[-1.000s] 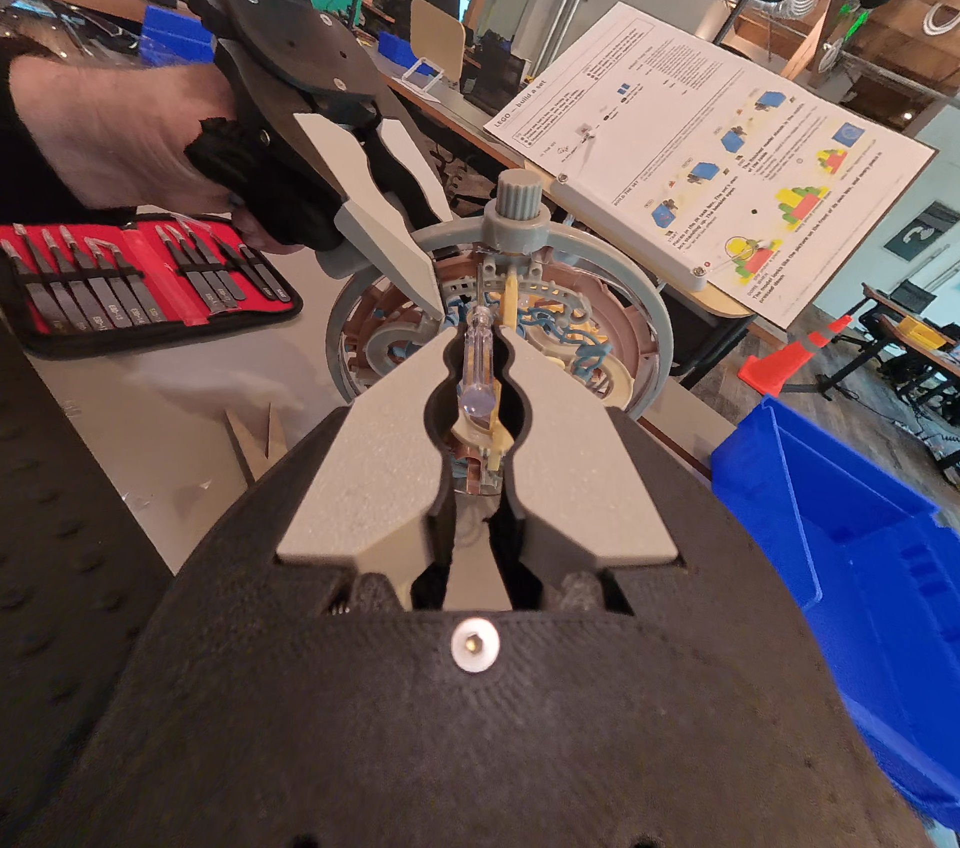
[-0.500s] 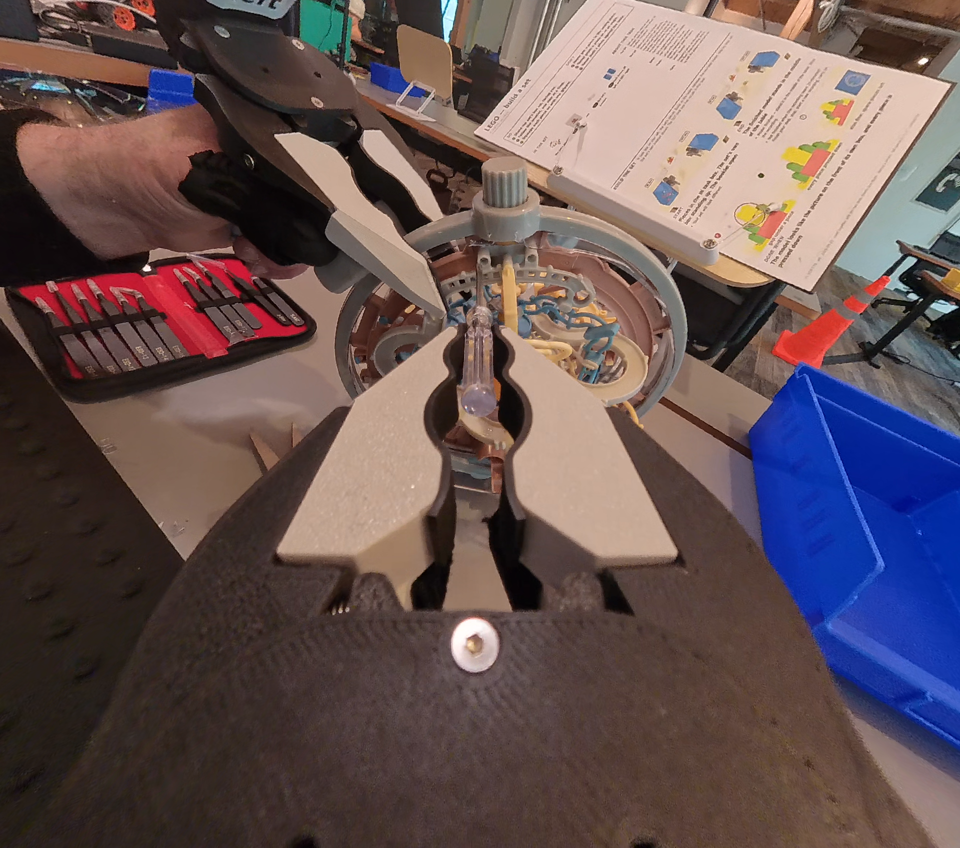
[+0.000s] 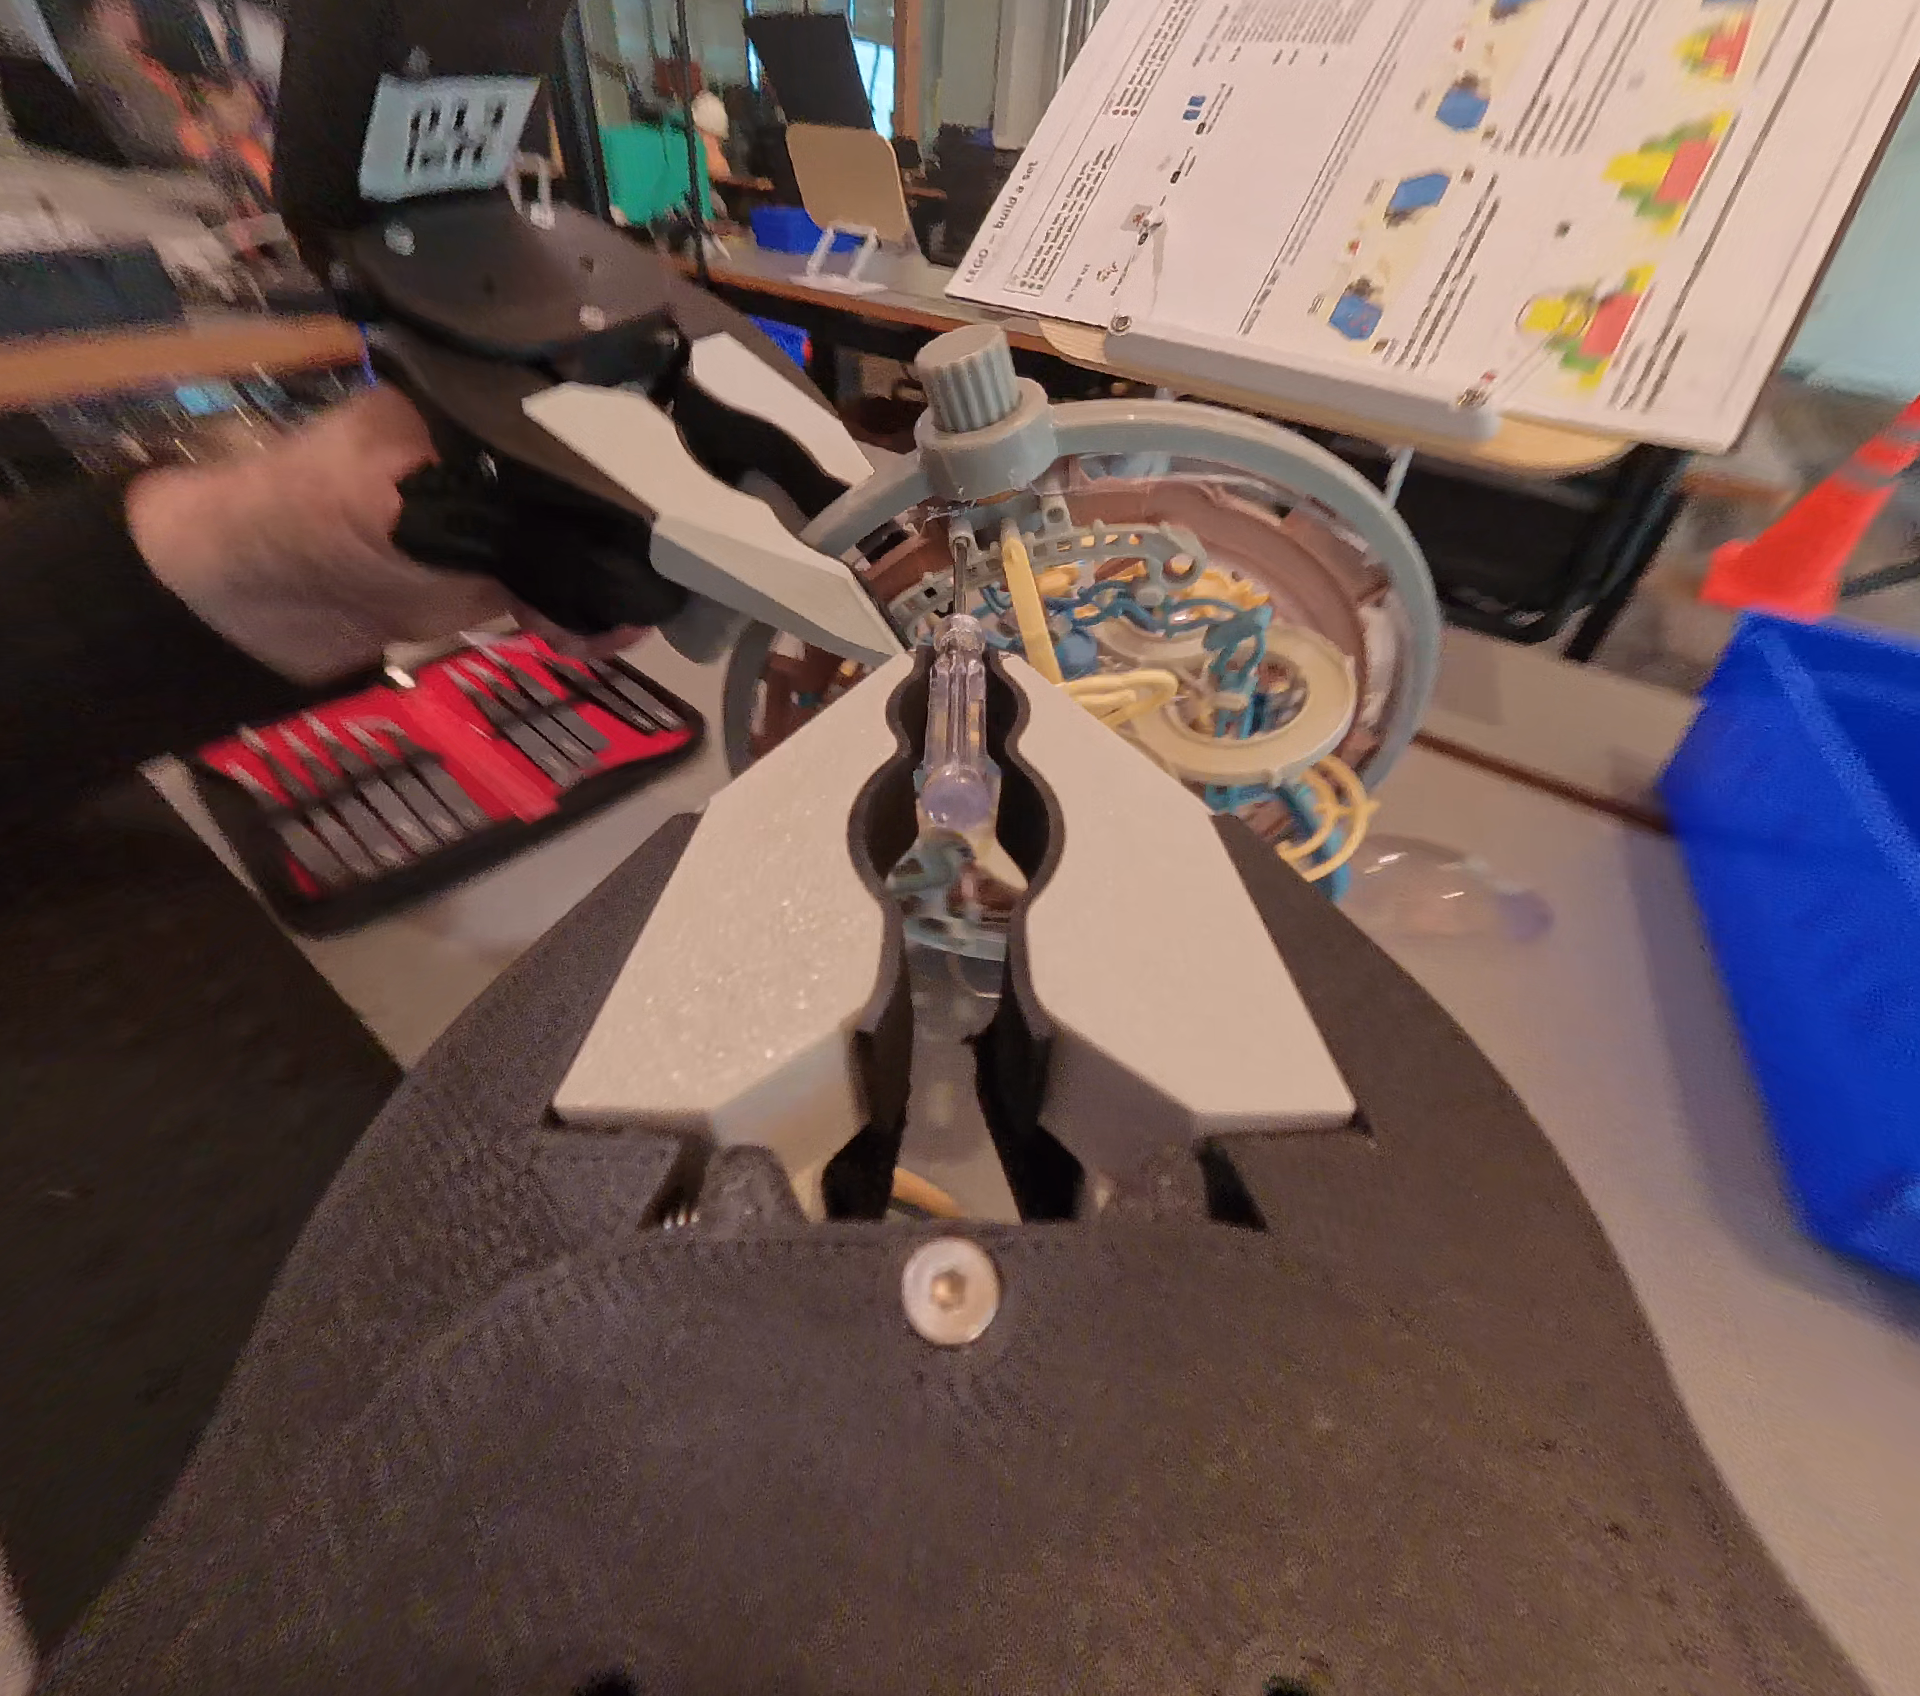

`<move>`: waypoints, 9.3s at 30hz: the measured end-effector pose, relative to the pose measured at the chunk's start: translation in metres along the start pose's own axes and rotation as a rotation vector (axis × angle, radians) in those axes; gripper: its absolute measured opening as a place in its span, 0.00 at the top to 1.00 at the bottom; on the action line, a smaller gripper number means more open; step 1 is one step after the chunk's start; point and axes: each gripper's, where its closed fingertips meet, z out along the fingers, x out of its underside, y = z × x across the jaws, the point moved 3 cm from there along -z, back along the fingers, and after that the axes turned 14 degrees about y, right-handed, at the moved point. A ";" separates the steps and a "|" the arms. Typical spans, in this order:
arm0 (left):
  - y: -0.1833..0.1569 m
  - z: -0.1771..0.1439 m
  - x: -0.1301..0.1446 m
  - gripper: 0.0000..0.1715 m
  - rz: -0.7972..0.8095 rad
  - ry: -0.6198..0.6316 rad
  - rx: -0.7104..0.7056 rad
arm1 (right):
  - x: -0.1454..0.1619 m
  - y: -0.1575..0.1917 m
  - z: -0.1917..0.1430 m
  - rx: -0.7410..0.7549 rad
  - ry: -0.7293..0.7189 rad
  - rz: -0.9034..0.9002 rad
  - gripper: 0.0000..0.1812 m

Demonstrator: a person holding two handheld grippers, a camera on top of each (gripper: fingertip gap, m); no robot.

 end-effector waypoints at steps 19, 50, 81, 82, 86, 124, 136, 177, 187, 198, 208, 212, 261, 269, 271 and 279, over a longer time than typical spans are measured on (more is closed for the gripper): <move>-0.004 0.012 0.007 0.87 0.300 -0.049 -0.190 | 0.036 -0.001 0.007 -0.640 -0.288 0.935 0.96; -0.004 -0.007 -0.002 0.87 0.351 -0.109 -0.257 | 0.011 0.009 0.003 -0.302 -0.233 0.364 0.96; 0.005 -0.012 0.009 0.88 -0.077 -0.112 0.284 | -0.019 0.016 0.008 0.355 0.175 -1.157 0.97; 0.005 -0.012 0.010 0.88 -0.091 -0.121 0.304 | -0.020 0.017 0.008 0.351 0.185 -1.136 0.97; 0.004 -0.012 0.009 0.87 -0.117 -0.133 0.344 | -0.021 0.020 0.006 0.357 0.220 -1.089 0.96; -0.003 -0.004 -0.001 0.87 -0.102 -0.092 0.205 | -0.011 0.005 -0.003 0.086 0.086 -0.212 0.96; -0.004 0.004 0.002 0.88 0.114 -0.028 -0.034 | 0.003 -0.004 -0.005 -0.202 0.008 0.322 0.96; 0.000 -0.002 0.004 0.87 0.359 -0.034 -0.286 | 0.012 0.005 0.006 -0.120 -0.070 0.089 0.96; -0.001 0.003 0.007 0.87 0.290 0.003 -0.207 | 0.011 0.000 0.005 0.183 0.033 -0.514 0.96; 0.001 0.001 0.008 0.87 0.142 -0.005 -0.047 | 0.004 -0.001 0.006 0.444 0.108 -1.130 0.97; 0.010 0.001 0.006 0.87 -0.013 -0.059 0.024 | -0.003 -0.001 0.012 0.314 0.048 -0.750 0.95; 0.011 0.001 0.006 0.87 -0.041 -0.071 0.041 | -0.007 -0.002 0.013 0.264 0.024 -0.623 0.94; 0.081 -0.006 0.050 0.87 -0.754 -0.427 0.552 | 0.137 -0.115 0.088 -0.167 0.922 -0.244 0.96; 0.077 -0.010 0.059 0.87 -0.714 -0.379 0.645 | 0.056 -0.105 0.069 -0.168 0.659 -0.214 0.96; 0.073 -0.011 0.062 0.87 -0.716 -0.360 0.697 | 0.030 -0.094 0.064 -0.198 0.580 -0.217 0.96; 0.063 -0.011 0.070 0.82 -0.634 -0.232 0.668 | -0.049 -0.046 0.054 -0.294 0.291 -0.232 0.96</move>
